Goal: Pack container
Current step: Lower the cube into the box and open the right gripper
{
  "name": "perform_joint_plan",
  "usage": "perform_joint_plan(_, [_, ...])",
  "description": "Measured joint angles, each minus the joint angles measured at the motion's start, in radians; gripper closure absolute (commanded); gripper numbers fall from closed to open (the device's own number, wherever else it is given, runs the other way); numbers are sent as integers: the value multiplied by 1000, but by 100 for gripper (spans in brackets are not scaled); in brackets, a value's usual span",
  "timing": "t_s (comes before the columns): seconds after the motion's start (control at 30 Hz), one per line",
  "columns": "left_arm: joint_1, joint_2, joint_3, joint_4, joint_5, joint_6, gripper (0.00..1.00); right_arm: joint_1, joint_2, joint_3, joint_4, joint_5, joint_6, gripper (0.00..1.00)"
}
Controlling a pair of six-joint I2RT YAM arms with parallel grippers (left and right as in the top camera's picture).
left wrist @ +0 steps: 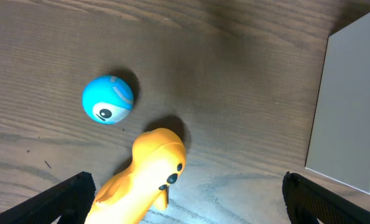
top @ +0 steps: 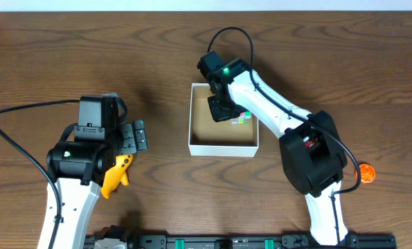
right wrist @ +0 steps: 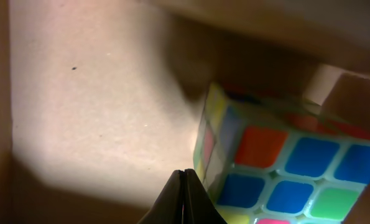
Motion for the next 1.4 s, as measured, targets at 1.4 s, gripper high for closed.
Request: perform_joint_plan(1.4, [0,0,0,-29,0,0,2,-14,0,0,92,156,45,82])
